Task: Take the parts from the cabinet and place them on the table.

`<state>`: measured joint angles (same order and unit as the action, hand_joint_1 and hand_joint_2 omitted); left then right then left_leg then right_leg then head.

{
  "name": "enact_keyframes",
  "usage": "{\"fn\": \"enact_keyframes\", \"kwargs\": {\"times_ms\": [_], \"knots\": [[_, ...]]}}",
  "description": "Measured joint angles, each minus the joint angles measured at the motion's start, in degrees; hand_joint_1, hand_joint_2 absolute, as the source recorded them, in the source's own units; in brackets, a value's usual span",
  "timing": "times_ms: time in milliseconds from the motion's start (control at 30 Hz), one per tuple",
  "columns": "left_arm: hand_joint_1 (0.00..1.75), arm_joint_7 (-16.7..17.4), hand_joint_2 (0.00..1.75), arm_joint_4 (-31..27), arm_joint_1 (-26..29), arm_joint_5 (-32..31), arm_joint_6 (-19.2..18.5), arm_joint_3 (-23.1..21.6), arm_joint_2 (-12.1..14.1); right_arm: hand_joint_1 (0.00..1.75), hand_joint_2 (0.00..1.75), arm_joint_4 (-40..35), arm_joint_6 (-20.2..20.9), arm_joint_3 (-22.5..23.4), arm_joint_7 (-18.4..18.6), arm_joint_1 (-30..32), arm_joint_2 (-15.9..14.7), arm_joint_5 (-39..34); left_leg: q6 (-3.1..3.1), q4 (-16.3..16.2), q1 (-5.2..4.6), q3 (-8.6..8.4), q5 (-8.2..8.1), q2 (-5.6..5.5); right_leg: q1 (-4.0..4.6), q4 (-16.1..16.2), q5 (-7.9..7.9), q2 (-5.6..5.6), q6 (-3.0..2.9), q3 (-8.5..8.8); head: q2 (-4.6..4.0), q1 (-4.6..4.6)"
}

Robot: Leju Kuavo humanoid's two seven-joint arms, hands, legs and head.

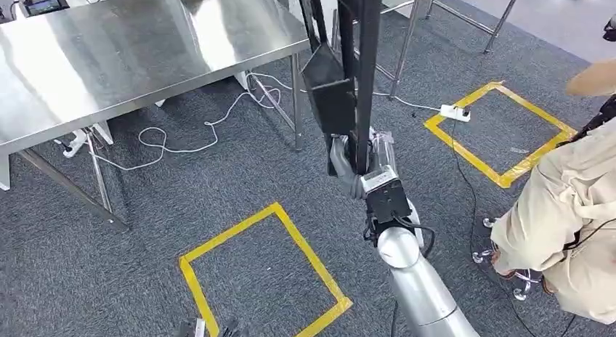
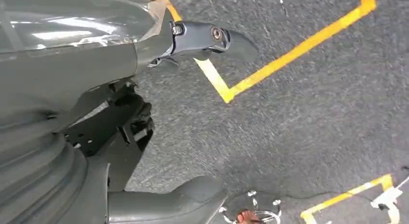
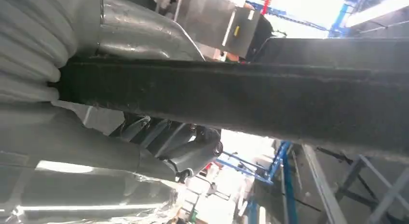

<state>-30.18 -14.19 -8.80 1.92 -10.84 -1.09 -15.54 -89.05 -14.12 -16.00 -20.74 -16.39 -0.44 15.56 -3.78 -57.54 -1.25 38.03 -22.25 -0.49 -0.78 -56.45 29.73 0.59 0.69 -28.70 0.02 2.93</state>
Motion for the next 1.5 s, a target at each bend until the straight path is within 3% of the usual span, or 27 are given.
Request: {"fn": "enact_keyframes", "kwargs": {"times_ms": [67, 133, 200, 267, 333, 367, 433, 467, 500, 600, 667, 700, 767, 800, 833, 900, 967, 1033, 1100, 1167, 1233, 1267, 1333, 1367, 1400, 1467, 1500], "knots": [[0.00, 0.13, 1.75, 0.00, -0.12, 0.02, 0.00, 0.00, 0.07, 1.75, 1.75, -0.33, -0.09, 0.20, 0.24, 0.18, 0.07, -0.07, -0.82, 1.26, -0.28, -1.03, -0.30, 0.17, 0.24, -0.17, -0.96, -0.03, 1.25, 0.96, 0.00, -0.09], [0.00, 0.13, 1.75, -0.04, -0.14, 0.04, -0.04, 0.00, 0.00, 1.75, 1.75, -0.59, -0.11, 0.44, 0.28, 0.32, 0.02, -0.06, -1.13, 2.48, 0.20, -3.71, -0.23, 0.04, 0.39, -2.98, -0.17, -0.15, 1.09, 0.18, -0.02, 0.00], [0.00, 0.15, 1.75, -0.04, -0.34, 0.04, -0.06, -0.02, 0.02, 1.75, 1.75, -0.65, -0.13, 0.57, 0.28, 0.14, -0.04, -0.11, -1.66, 2.55, 0.33, -4.56, -0.88, 0.01, 0.34, -10.94, 0.78, -0.15, 1.02, -4.59, -0.02, 0.24], [0.00, 0.20, 1.75, -0.04, -0.23, 0.04, -0.04, -0.04, -0.02, 1.75, 1.75, -0.66, -0.11, 0.74, 0.28, 0.47, -0.09, -0.13, -1.57, 2.52, 0.33, -5.19, -1.78, -0.12, 0.07, -17.62, 4.52, -0.15, 0.62, -10.28, 0.00, 0.24], [0.00, 0.20, 1.75, -0.02, -0.11, 0.22, -0.02, -0.04, -0.02, 1.75, 1.75, -0.65, -0.02, 0.83, 0.28, 0.61, -0.39, -0.22, -1.11, 2.47, 0.40, -6.40, -2.87, -0.51, -0.32, -15.94, 4.95, -0.17, 1.64, -11.97, 0.00, 0.33], [0.00, 0.20, 1.75, -0.02, -0.10, 0.31, -0.02, -0.04, -0.02, 1.75, 1.75, -0.65, 0.09, 0.85, 0.26, 0.55, -0.42, -0.26, -0.79, 2.41, 0.51, -7.21, -3.49, -0.63, -0.60, -12.23, 3.11, -0.21, 2.69, -11.15, 0.00, 0.35], [0.00, 0.17, 1.75, -0.02, -0.10, 0.46, 0.00, -0.04, -0.02, 1.75, 1.75, -0.61, 0.24, 0.85, 0.22, 0.53, -0.46, -0.35, 0.04, 2.00, 0.63, -8.18, -5.12, -0.68, -1.16, -2.52, -4.16, -0.47, 5.26, -8.40, 0.00, 0.42], [0.00, 0.20, 1.75, 0.00, -0.25, 0.46, 0.02, -0.02, 0.07, 1.75, 1.75, -0.41, 0.26, 0.85, 0.22, 0.43, -0.55, -0.37, 0.41, 1.07, 0.36, -8.80, -6.01, -0.68, -1.11, -0.71, -7.06, -1.14, 5.57, -8.54, -0.02, 0.77], [0.00, 0.11, 1.75, -0.02, -0.24, 0.46, 0.07, -0.02, 0.09, 1.75, 1.75, -0.35, 0.37, 0.81, 0.22, 0.34, -0.50, -0.37, 0.67, 1.18, 0.17, -8.17, -6.59, -0.70, -0.82, -1.04, -5.95, -0.94, 2.78, -7.55, -0.02, 0.66], [0.00, 0.09, 1.75, -0.02, -0.31, 0.72, 0.26, 0.00, 0.13, 1.75, 1.75, -0.39, 0.37, 0.87, 0.11, 0.11, -0.59, -0.37, 1.22, 0.27, 0.38, -8.45, -6.96, -0.63, -1.18, -0.97, -6.09, -0.54, 0.90, -7.42, 0.00, 0.17], [0.00, 0.07, 1.75, -0.02, -0.49, 1.05, 0.48, 0.00, 0.13, 1.75, 1.75, -0.37, 0.39, 0.87, 0.07, -0.43, -0.44, -0.44, 1.96, -4.78, 0.70, -5.51, -7.06, -0.12, -1.20, -0.77, -5.47, -0.52, -0.01, -6.38, 0.00, 0.09], [0.00, 0.02, 1.75, -0.02, -0.51, 1.18, 0.63, 0.02, 0.17, 1.75, 1.75, -0.37, 0.53, 0.85, 0.07, -0.78, -0.39, -0.59, 2.42, -9.56, 0.95, -2.51, -7.90, 0.07, -1.07, -0.76, -5.01, -0.51, -0.40, -6.00, 0.00, -0.02], [0.00, -0.18, 1.75, -0.02, -0.33, 1.31, 0.70, 0.04, 0.22, 1.75, 1.75, -0.24, 0.74, 0.85, 0.07, -0.96, -0.37, -0.74, 2.94, -16.46, 1.27, 2.80, -11.73, 0.14, -0.94, -0.77, -3.98, -0.49, -0.46, -5.01, 0.00, -0.02], [0.00, -0.31, 1.75, -0.02, -0.19, 1.49, 0.70, 0.07, 0.22, 1.75, 1.75, -0.09, 0.79, 0.83, 0.07, -0.95, -0.31, -0.81, 2.96, -17.64, 1.32, 4.46, -12.99, 0.21, -0.87, -0.77, -3.35, -0.47, -0.47, -4.25, 0.00, -0.04], [0.00, -0.33, 1.75, -0.02, -0.11, 1.57, 0.72, 0.07, 0.22, 1.75, 1.75, 0.02, 0.83, 0.79, 0.07, -0.96, -0.24, -0.90, 2.84, -16.54, 1.32, 5.00, -12.59, 0.26, -0.76, -0.76, -2.69, -0.41, -0.45, -3.33, 0.00, -0.02], [0.00, -0.42, 1.75, -0.02, -0.11, 1.66, 0.72, 0.09, 0.22, 1.75, 1.75, 0.11, 0.85, 0.74, 0.07, -1.07, -0.07, -0.92, 1.90, -9.33, 1.22, 3.54, -7.61, 0.25, -0.42, -0.70, -1.33, -0.39, -0.42, -1.31, 0.00, -0.04], [0.00, -0.48, 1.75, 0.00, -0.05, 1.70, 0.72, 0.13, 0.28, 1.75, 1.75, 0.20, 0.85, 0.72, 0.04, -1.39, 0.13, -0.92, 0.05, -1.10, 0.36, 1.89, 0.94, 0.12, -0.26, -0.61, -0.17, -0.19, -0.21, 0.30, 0.00, 0.02], [0.00, -0.52, 1.75, -0.02, 0.05, 1.70, 0.74, 0.20, 0.44, 1.75, 1.75, 0.35, 0.87, 0.59, 0.07, -1.63, 0.44, -0.96, -0.49, -0.90, -0.28, 1.10, -0.06, -0.96, 0.02, 0.10, 1.14, 0.16, 0.51, 0.97, 0.00, 0.07], [0.00, -0.68, 1.75, -0.02, -0.07, 1.68, 0.76, 0.26, 0.39, 1.75, 1.75, 0.24, 0.85, 0.61, 0.07, -1.60, 0.46, -1.00, -1.21, 0.56, -0.43, -0.88, -0.44, -0.80, 0.34, -0.92, -0.19, 0.36, 1.75, 2.21, 0.00, 0.00], [0.00, -0.77, 1.75, -0.07, -0.19, 1.64, 0.77, 0.26, 0.28, 1.75, 1.75, 0.24, 0.81, 0.59, 0.07, -1.98, 0.42, -1.09, -1.61, 1.56, -0.20, -3.71, -0.34, -0.70, 0.29, -4.22, 0.77, 0.14, 1.80, 0.94, 0.00, 0.03], [0.00, -0.74, 1.75, -0.07, -0.38, 1.64, 0.77, 0.26, 0.28, 1.75, 1.75, 0.24, 0.70, 0.61, 0.07, -2.22, 0.42, -1.14, -2.04, 1.53, -0.20, -4.37, -1.14, -0.71, 0.20, -12.40, 2.06, 0.12, 1.92, -4.36, 0.00, 0.07], [0.00, -0.72, 1.75, -0.07, -0.34, 1.62, 0.77, 0.26, 0.26, 1.75, 1.75, 0.26, 0.70, 0.61, 0.11, -2.12, 0.39, -1.16, -2.07, 1.52, -0.20, -4.74, -1.71, -0.77, 0.21, -16.15, 4.35, 0.11, 1.52, -7.57, 0.00, 0.07], [0.00, -0.70, 1.75, -0.07, -0.15, 1.62, 0.77, 0.26, 0.26, 1.75, 1.75, 0.26, 0.70, 0.66, 0.15, -2.03, 0.22, -1.18, -1.93, 1.51, -0.20, -5.91, -2.90, -1.11, 0.21, -17.46, 6.92, 0.10, 1.86, -11.04, 0.00, 0.13], [0.00, -0.68, 1.75, -0.04, -0.11, 1.62, 0.77, 0.26, 0.26, 1.75, 1.75, 0.26, 0.70, 0.66, 0.15, -2.04, 0.20, -1.18, -1.80, 1.49, -0.20, -6.84, -3.62, -1.26, 0.20, -14.84, 6.18, 0.09, 2.42, -11.09, 0.00, 0.13], [0.00, -0.66, 1.75, -0.04, -0.12, 1.64, 0.74, 0.26, 0.26, 1.75, 1.75, 0.26, 0.70, 0.66, 0.15, -2.07, 0.17, -1.22, -1.67, 1.50, -0.20, -7.91, -4.46, -1.42, 0.21, -10.32, 3.71, 0.06, 3.02, -10.31, 0.00, 0.13], [0.00, -0.63, 1.75, 0.00, 0.04, 1.68, 0.74, 0.26, 0.26, 1.75, 1.75, 0.42, 0.72, 0.66, 0.15, -2.19, -0.02, -1.38, -1.24, 1.57, -0.26, -8.52, -5.87, -1.48, 0.25, -1.29, -5.39, -0.23, 4.43, -8.99, 0.00, 0.20], [0.00, -0.63, 1.75, 0.11, 0.07, 1.81, 0.72, 0.28, 0.26, 1.75, 1.75, 0.70, 0.77, 0.66, 0.15, -2.24, -0.15, -1.66, -0.89, 1.16, -0.56, -9.70, -6.68, -1.55, 0.30, -0.04, -7.76, -0.51, 3.60, -8.93, 0.00, -0.07]]}}
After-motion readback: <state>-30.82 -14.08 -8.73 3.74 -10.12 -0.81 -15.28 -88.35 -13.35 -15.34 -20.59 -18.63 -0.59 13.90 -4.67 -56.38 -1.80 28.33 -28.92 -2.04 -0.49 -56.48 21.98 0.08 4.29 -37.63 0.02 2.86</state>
